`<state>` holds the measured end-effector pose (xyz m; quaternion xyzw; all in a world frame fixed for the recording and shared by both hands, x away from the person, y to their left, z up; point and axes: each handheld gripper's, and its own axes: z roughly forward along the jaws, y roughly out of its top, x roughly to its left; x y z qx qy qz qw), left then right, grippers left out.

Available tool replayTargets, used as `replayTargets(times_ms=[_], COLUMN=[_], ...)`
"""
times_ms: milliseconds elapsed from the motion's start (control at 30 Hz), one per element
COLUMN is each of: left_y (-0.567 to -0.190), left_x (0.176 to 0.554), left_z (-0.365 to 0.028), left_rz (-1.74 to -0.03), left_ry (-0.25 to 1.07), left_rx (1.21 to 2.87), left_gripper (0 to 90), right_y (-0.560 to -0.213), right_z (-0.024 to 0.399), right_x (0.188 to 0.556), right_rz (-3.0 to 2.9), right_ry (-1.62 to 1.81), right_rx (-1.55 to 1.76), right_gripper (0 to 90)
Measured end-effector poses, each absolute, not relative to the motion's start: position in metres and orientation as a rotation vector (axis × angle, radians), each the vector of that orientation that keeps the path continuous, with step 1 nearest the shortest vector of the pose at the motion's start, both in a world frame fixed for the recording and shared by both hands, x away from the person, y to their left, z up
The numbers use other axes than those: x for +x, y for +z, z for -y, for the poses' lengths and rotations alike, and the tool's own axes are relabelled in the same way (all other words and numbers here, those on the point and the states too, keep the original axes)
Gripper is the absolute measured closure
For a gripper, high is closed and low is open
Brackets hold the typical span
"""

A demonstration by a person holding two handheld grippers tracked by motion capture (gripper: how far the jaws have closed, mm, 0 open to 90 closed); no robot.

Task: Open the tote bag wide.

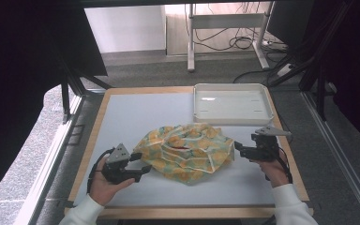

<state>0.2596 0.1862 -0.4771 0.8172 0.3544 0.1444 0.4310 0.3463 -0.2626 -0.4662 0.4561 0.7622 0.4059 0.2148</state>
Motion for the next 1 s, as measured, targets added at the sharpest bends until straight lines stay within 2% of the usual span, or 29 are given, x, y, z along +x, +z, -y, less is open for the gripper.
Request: replayTargets(times_ms=[633,867,1000], left_y=[-0.471,-0.474,-0.479], left_x=[0.280,0.303,0.315], left_z=[-0.168,-0.157,-0.151], left_rz=[-0.895,-0.941,-0.952], left_ry=[0.407,0.396,0.397], left_rx=[2.067,2.124,2.155], left_gripper=[34.1,32.5,34.9], right_y=[-0.468,-0.468,-0.468], right_z=[0.261,0.260,0.260], right_x=[0.348,0.348,0.348], right_rz=[-2.123,-2.126,-2.126], right_ry=[1.100,1.101,1.102], right_rx=[1.283,1.283,1.285], right_gripper=[20.9,20.9,20.9])
